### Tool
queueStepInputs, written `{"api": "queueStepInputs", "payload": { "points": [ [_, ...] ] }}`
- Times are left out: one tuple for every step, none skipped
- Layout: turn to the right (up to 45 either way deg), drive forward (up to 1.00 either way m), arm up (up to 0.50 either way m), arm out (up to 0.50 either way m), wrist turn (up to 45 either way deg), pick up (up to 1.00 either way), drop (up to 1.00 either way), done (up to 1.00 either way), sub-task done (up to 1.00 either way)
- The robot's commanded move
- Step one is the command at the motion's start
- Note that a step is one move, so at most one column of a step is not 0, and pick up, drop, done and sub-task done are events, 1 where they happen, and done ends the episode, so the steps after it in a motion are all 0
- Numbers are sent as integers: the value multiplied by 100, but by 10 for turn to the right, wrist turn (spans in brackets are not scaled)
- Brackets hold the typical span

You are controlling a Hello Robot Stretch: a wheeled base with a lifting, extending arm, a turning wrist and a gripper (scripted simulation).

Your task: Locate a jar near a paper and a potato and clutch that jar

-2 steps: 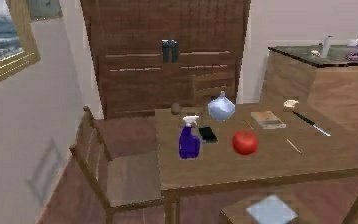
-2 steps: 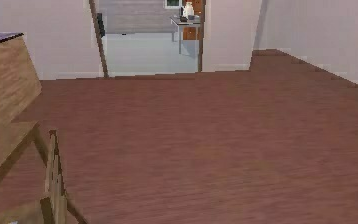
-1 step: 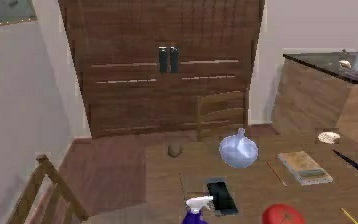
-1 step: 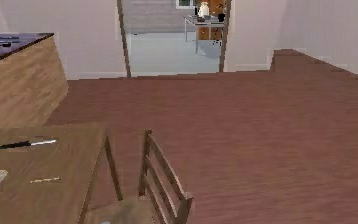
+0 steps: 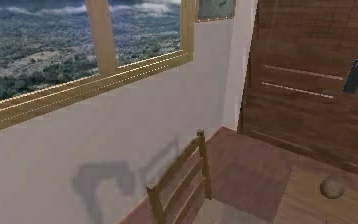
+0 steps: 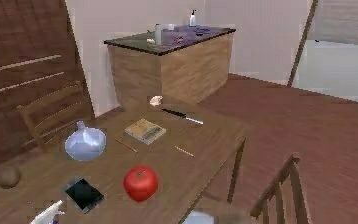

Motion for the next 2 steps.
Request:
{"api": "queueStepInputs", "payload": {
  "points": [
    [-240, 0, 0, 0, 0, 0, 0, 0, 0],
    [0, 0, 50, 0, 0, 0, 0, 0, 0]
  ]
}}
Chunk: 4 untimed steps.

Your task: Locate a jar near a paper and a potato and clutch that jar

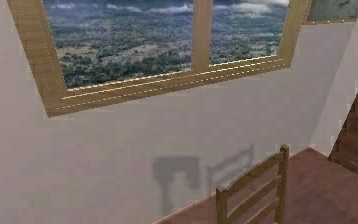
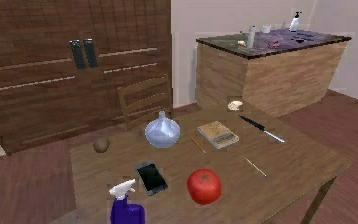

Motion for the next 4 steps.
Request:
{"api": "queueStepInputs", "payload": {
  "points": [
    [0, 0, 38, 0, 0, 0, 0, 0, 0],
    [0, 0, 0, 48, 0, 0, 0, 0, 0],
    [0, 0, 0, 0, 450, 0, 0, 0, 0],
    [0, 0, 0, 0, 450, 0, 0, 0, 0]
  ]
}}
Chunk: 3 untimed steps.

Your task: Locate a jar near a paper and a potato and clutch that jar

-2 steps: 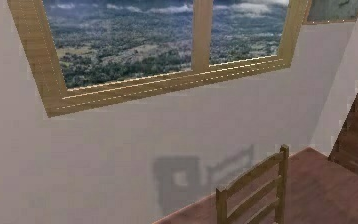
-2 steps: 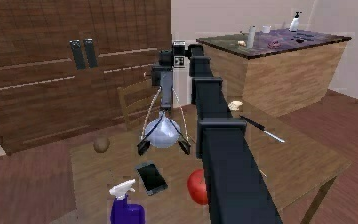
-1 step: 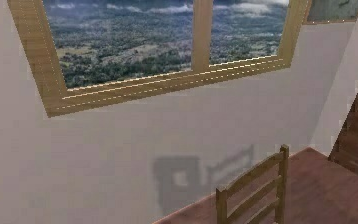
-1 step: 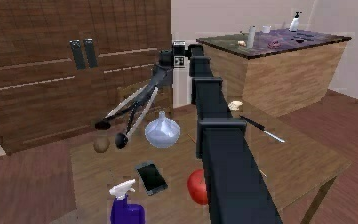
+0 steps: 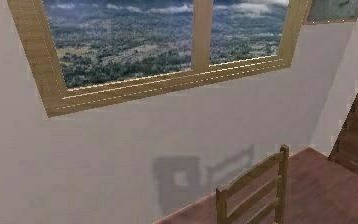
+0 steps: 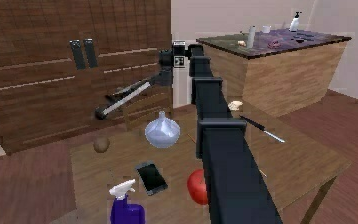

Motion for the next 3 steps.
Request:
{"api": "queueStepInputs", "payload": {
  "points": [
    [0, 0, 0, 0, 450, 0, 0, 0, 0],
    [0, 0, 0, 0, 330, 0, 0, 0, 0],
    [0, 0, -30, 0, 0, 0, 0, 0, 0]
  ]
}}
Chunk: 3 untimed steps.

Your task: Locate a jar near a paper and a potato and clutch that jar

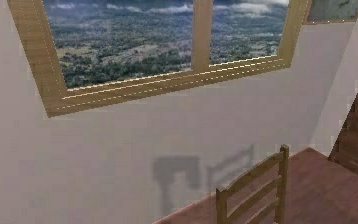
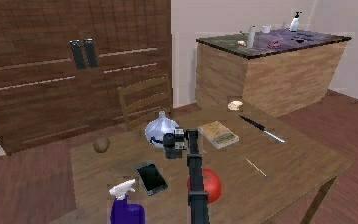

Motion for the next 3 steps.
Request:
{"api": "queueStepInputs", "payload": {
  "points": [
    [0, 0, 0, 0, 0, 100, 0, 0, 0],
    [0, 0, 10, 0, 0, 0, 0, 0, 0],
    [0, 0, 0, 0, 0, 0, 0, 100, 0]
  ]
}}
